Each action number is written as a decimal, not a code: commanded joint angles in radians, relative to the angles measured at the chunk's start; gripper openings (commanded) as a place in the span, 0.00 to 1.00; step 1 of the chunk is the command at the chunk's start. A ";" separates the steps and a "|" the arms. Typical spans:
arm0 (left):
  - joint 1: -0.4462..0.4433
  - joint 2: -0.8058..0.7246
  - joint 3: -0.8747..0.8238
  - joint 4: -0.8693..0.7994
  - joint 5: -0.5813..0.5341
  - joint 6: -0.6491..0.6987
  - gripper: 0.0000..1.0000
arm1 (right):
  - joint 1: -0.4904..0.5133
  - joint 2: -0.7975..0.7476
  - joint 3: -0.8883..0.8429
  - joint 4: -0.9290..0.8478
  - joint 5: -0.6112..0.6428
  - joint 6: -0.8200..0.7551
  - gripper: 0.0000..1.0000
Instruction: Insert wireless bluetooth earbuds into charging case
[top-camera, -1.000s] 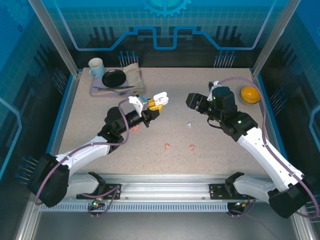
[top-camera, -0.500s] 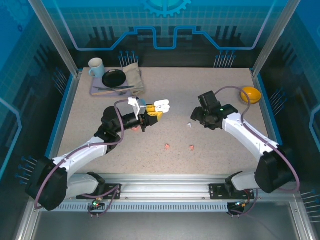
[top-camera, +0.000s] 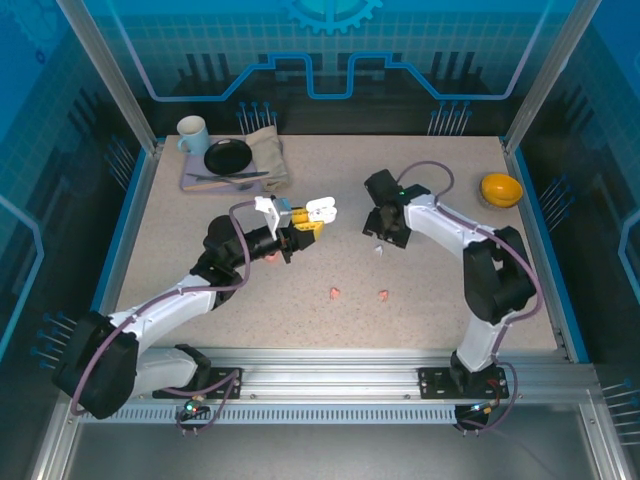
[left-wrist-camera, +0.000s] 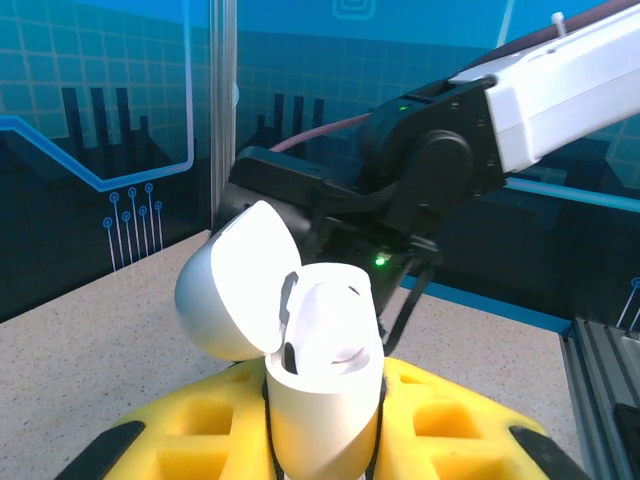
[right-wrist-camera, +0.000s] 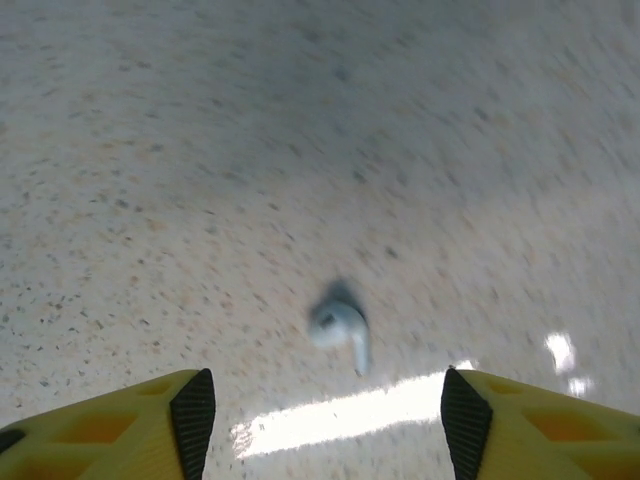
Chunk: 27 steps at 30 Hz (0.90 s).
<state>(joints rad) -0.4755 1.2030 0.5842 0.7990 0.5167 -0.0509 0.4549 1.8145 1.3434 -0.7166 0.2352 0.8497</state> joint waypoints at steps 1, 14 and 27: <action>0.009 0.008 -0.003 0.062 -0.010 0.009 0.00 | -0.012 0.059 0.036 0.019 -0.034 -0.299 0.66; 0.011 0.017 0.020 0.038 -0.003 0.014 0.00 | -0.028 0.171 0.080 -0.011 -0.140 -0.614 0.63; 0.011 0.027 0.045 0.011 0.008 0.017 0.00 | -0.028 0.201 0.055 -0.039 -0.086 -0.600 0.58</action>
<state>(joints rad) -0.4736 1.2247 0.5884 0.8047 0.5167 -0.0505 0.4366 2.0052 1.4025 -0.7258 0.1352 0.2676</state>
